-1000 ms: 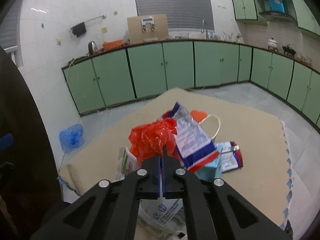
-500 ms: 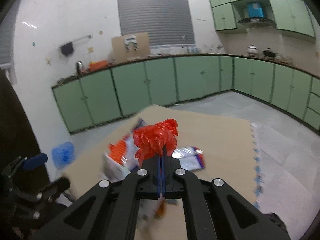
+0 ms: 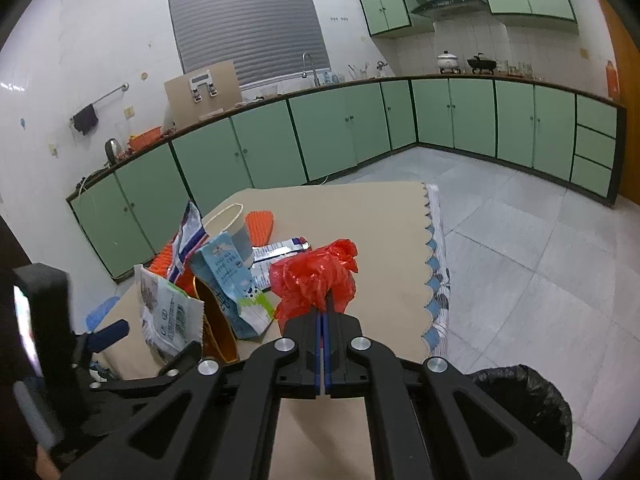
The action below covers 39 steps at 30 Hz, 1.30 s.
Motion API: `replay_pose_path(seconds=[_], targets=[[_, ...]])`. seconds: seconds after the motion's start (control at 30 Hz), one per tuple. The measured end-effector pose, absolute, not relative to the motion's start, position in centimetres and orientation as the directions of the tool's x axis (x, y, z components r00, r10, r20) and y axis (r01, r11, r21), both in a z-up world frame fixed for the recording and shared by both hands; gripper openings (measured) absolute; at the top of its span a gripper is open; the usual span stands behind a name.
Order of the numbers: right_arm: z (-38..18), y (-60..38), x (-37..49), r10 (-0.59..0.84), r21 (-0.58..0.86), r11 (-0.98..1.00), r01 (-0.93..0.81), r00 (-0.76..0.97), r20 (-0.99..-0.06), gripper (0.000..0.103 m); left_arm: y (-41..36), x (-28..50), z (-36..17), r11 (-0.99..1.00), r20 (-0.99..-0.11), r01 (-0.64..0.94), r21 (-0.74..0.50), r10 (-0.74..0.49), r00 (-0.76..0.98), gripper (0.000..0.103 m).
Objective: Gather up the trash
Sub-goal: 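Grasp the white-green wrapper with the left gripper while the right gripper holds the red bag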
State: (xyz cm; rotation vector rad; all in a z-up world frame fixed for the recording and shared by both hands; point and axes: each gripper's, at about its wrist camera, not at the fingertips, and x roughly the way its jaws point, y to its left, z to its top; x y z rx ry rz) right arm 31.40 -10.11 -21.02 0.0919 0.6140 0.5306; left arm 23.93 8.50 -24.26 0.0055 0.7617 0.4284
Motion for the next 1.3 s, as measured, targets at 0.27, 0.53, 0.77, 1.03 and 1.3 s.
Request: replay_pose_path(seconds=[0.27, 0.53, 0.77, 1.03, 1.3], targets=[[-21.2, -10.1, 30.6, 0.516, 0.253, 0.854, -0.454, 0.684, -0.515, 0.001, 9.8, 23.7, -24.8, 0.931, -0.706, -0.343, 0.126, 0.327, 0.628, 0.000], [-20.9, -8.9, 29.9, 0.521, 0.244, 0.850, -0.467, 0.676, -0.521, 0.001, 11.9, 20.6, -23.8, 0.952, -0.693, -0.299, 0.064, 0.258, 0.673, 0.000], [-21.0, -7.5, 29.9, 0.527, 0.233, 0.844, -0.483, 0.662, -0.534, 0.001, 14.6, 18.3, -24.4, 0.923, -0.645, -0.370, 0.105, 0.346, 0.681, 0.075], [-21.3, -6.2, 29.9, 0.526, 0.223, 0.842, -0.492, 0.651, -0.548, 0.001, 14.0, 18.9, -27.3, 0.937, -0.675, -0.310, 0.161, 0.334, 0.658, 0.075], [-21.2, -5.9, 30.0, 0.515, 0.216, 0.848, -0.484, 0.657, -0.551, 0.001, 14.0, 20.4, -30.0, 0.926, -0.703, -0.293, 0.240, 0.374, 0.605, 0.002]])
